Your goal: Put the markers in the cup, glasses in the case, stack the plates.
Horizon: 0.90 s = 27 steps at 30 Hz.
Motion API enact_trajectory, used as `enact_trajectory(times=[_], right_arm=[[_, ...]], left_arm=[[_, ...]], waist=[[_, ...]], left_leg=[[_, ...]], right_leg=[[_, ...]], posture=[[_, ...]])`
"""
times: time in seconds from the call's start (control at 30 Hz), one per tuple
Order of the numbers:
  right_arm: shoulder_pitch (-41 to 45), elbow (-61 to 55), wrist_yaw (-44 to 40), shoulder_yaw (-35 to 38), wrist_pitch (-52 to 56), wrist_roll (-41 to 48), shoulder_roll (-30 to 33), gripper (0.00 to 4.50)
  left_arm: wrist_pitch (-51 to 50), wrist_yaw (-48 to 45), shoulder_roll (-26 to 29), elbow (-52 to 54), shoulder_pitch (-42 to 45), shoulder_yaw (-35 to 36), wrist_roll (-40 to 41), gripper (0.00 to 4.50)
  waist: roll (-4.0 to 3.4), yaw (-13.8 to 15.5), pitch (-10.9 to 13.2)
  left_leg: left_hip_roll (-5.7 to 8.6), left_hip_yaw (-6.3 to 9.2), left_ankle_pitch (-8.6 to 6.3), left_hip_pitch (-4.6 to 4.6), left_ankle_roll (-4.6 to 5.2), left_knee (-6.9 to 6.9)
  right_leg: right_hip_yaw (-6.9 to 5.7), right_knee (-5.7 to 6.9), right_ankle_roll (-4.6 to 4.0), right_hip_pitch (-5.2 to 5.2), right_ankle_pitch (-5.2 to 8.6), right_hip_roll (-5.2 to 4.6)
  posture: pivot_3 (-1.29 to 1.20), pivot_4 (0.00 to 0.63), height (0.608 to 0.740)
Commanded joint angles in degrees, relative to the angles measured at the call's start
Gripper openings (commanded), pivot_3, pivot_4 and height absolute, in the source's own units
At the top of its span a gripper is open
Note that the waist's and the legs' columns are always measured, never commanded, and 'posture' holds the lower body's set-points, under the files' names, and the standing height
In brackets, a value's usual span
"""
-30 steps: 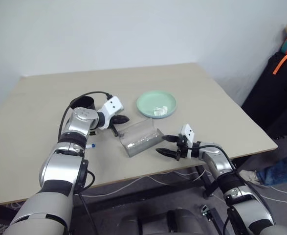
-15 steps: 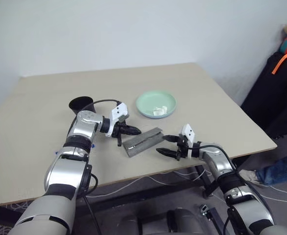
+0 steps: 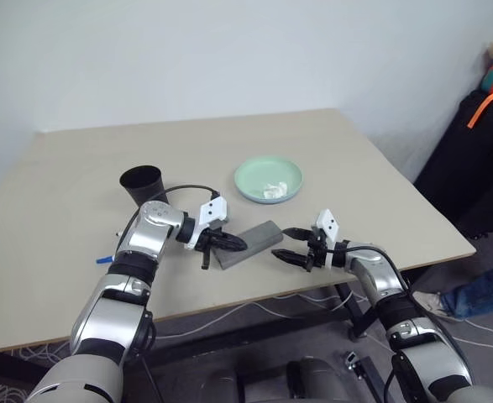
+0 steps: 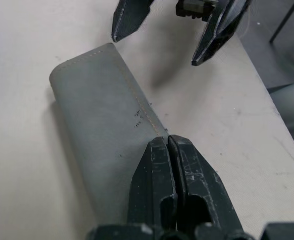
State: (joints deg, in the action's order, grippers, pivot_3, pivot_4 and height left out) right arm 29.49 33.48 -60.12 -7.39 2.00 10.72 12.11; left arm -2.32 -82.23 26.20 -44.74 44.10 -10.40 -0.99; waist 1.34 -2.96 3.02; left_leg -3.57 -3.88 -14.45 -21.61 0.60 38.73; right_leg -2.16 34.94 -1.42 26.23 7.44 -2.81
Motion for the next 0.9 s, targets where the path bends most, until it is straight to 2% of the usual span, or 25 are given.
enact_trajectory(times=[0.03,0.17,0.27,0.4,0.53,0.63,0.9], right_arm=[[1.7,-1.8,0.1,1.5,-0.5,1.3,0.3,3.79],[1.8,-2.2,0.0,2.0,-0.4,1.6,1.0,3.79],[1.7,-2.3,-0.2,2.0,-0.3,1.5,1.5,3.79],[1.9,-2.1,-0.6,1.9,-0.4,1.3,1.8,3.79],[2.5,-1.5,-0.7,1.8,-0.5,1.2,1.9,3.79],[2.8,-1.1,-0.8,1.7,-0.7,1.1,1.7,3.79],[3.6,0.0,-0.7,1.5,-0.9,0.9,1.1,3.79]], left_arm=[[-1.6,1.3,0.6,2.0,1.8,2.5,2.9,0.01],[-1.0,-0.4,4.9,4.9,1.8,3.1,3.6,0.01],[0.8,-2.6,10.5,5.3,1.7,1.1,0.8,0.01],[2.5,-5.7,18.5,3.3,2.1,-2.2,-3.6,0.01],[3.8,-7.8,22.1,-0.5,4.1,-3.4,-5.5,0.01],[5.5,-9.9,25.0,-4.1,5.7,-5.4,-7.2,0.55],[11.6,-6.7,25.9,-17.3,12.1,-9.8,-15.6,3.33]], waist=[[0.0,0.0,0.0],[0.0,-0.1,0.0],[0.0,-0.2,0.0],[-0.01,0.0,0.0],[0.0,0.2,0.0],[0.02,0.2,0.0],[0.04,0.2,0.0]], left_leg=[[0.0,0.0,0.0,-0.01,0.0,0.01],[0.0,-0.01,0.0,-0.06,0.0,-0.01],[-0.02,-0.03,0.0,-0.04,0.0,-0.12],[-0.05,-0.03,-0.01,-0.01,-0.01,-0.17],[-0.02,-0.04,-0.01,-0.06,-0.01,-0.09],[-0.02,-0.06,-0.01,-0.12,-0.02,-0.02],[-0.04,-0.07,-0.01,-0.1,-0.02,-0.13]], right_leg=[[0.0,0.01,0.0,0.01,0.0,0.0],[0.01,-0.01,0.03,0.08,-0.02,0.0],[0.03,-0.03,0.07,0.12,-0.05,0.03],[0.02,-0.02,-0.03,0.14,0.02,0.06],[0.0,-0.05,-0.05,0.1,0.04,-0.01],[-0.01,-0.09,-0.05,0.11,0.03,-0.02],[-0.02,-0.05,-0.06,0.18,0.04,0.01]], posture=[[0.0,0.0,0.74],[0.0,0.0,0.74],[0.0,0.0,0.74],[0.0,0.0,0.74],[0.0,0.0,0.74],[0.0,0.0,0.74],[0.0,0.0,0.74]])
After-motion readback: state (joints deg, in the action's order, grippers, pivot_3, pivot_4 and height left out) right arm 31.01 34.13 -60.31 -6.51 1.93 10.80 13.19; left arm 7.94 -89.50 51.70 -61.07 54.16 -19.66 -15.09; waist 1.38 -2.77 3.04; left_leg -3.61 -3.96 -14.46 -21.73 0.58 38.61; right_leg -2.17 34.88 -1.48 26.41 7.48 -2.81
